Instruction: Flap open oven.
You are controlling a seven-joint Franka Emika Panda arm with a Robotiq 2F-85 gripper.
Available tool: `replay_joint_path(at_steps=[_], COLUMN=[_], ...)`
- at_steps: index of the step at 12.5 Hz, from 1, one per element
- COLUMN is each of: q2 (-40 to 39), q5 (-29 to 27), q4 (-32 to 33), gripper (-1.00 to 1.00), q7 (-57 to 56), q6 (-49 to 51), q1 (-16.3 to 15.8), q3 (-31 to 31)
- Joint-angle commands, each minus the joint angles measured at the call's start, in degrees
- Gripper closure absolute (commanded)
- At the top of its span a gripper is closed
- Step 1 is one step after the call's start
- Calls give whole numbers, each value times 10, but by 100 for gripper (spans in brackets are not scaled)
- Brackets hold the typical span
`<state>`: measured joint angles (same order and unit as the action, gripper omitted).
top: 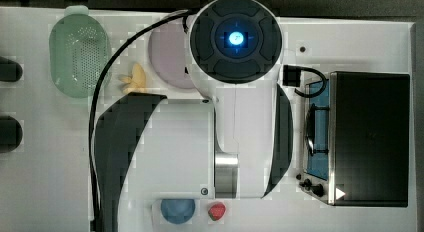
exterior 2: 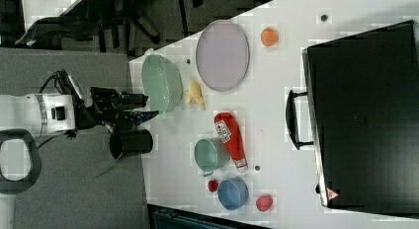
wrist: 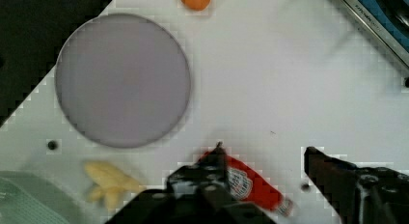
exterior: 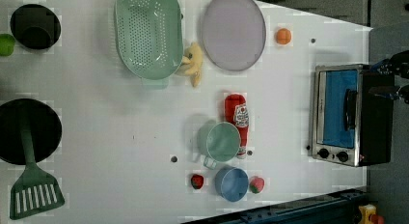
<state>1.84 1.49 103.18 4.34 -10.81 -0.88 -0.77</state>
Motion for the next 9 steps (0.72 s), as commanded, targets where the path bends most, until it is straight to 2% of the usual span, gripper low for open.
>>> replay_joint_path(at_steps=[1,3,4,5,9], q2=[247,247,247,247,247], q5=[12,12,12,12,13], q4=[165,165,165,165,165], gripper=[-59,-100,-100,-90,9], q7=[71,71,71,71,71], q6=[104,104,104,104,102], q1=[16,16,16,16,17], q3=[-27,-27,-27,-27,-28])
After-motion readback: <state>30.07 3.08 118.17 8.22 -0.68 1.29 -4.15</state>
